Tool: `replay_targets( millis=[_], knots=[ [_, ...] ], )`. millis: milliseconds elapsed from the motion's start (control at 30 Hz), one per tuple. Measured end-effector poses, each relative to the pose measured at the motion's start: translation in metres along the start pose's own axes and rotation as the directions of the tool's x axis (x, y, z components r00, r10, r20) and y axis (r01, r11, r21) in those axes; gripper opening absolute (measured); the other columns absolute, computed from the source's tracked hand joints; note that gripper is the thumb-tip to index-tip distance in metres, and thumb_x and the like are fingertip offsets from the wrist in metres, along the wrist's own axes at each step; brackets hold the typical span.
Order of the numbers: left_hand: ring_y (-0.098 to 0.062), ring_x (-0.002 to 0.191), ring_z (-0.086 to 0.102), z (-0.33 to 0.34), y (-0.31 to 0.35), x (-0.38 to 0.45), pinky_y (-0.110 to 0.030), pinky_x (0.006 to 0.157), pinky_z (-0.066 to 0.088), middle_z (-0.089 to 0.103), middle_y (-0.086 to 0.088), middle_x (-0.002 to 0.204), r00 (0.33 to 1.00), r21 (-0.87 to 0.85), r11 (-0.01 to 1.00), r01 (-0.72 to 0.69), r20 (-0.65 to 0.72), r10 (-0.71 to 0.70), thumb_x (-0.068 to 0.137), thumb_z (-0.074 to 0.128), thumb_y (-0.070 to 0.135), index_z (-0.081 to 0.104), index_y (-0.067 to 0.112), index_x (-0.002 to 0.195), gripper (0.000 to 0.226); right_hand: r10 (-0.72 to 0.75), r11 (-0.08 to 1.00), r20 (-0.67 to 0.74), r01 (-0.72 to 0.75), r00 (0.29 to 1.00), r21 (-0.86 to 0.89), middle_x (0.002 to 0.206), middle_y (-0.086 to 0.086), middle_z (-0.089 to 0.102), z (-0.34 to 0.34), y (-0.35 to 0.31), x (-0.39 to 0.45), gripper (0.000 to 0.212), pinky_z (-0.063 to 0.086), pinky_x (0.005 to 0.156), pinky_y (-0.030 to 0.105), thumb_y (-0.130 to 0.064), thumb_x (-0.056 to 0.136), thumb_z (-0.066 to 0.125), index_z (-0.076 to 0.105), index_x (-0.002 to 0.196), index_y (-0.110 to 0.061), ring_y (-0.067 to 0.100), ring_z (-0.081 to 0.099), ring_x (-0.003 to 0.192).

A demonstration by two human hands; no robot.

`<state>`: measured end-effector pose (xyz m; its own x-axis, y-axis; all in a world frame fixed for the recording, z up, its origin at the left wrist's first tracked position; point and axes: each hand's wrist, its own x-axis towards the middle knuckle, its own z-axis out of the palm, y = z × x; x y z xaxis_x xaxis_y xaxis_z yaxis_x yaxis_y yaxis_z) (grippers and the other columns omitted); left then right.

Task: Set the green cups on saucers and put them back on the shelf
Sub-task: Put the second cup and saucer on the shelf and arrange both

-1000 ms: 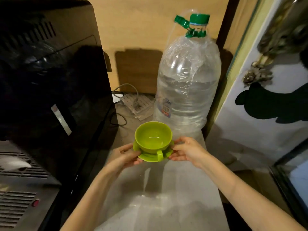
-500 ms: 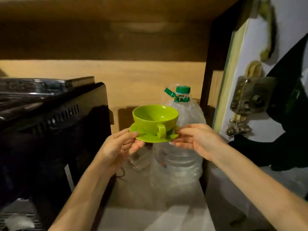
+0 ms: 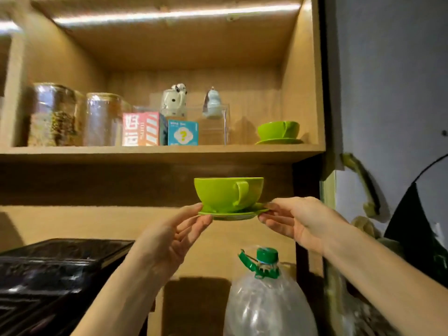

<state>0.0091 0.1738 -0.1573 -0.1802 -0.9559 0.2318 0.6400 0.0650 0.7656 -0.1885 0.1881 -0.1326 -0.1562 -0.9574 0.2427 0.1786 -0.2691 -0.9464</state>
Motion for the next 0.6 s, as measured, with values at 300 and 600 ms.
replay_targets(
  millis=[300,600],
  knots=[
    [-0.017,0.042,0.066,0.046,0.057,0.033,-0.02,0.041,0.053,0.068,-0.02,0.053,0.992,0.063,0.992,-0.107,0.067,0.103,0.079,0.057,-0.001,0.067,-0.008,0.058,0.024,-0.121,0.992,-0.016,0.121,0.993,0.035,0.05,0.014,0.067,0.018,-0.065,0.035,0.013,0.047,0.031,0.017,0.0,0.089,0.052,0.058,0.079,0.005,0.013,0.063,0.034],
    [-0.019,0.034,0.062,0.081,0.095,0.083,-0.02,0.03,0.046,0.063,-0.021,0.043,0.984,0.111,0.979,-0.169,0.078,0.161,0.083,0.053,-0.002,0.056,-0.007,0.08,0.007,-0.149,0.989,0.003,0.149,0.989,0.007,0.072,0.019,0.064,0.029,-0.112,0.086,0.011,0.047,0.031,0.017,0.003,0.088,0.053,0.058,0.097,0.006,0.013,0.062,0.033]
  ],
)
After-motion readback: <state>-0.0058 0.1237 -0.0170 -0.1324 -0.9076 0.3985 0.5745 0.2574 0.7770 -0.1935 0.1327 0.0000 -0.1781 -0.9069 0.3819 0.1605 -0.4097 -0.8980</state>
